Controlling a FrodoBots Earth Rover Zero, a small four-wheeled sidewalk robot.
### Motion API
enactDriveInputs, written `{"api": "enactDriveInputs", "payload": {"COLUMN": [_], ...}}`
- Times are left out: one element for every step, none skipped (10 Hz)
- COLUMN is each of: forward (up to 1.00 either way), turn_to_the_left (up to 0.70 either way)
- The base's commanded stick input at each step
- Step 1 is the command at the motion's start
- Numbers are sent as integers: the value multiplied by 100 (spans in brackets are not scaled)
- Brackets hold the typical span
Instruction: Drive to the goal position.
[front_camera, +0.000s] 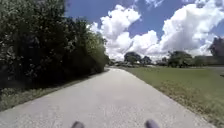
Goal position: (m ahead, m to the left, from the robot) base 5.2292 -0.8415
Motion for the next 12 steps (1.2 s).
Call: {"api": "enactDriveInputs", "payload": {"forward": [50, 50, 50, 50, 50, 50, 50, 50, 50, 50, 50, 50], "turn_to_the_left": [0, 0, 0, 0, 0, -13, -25, -25, -10, 0, 0, 0]}}
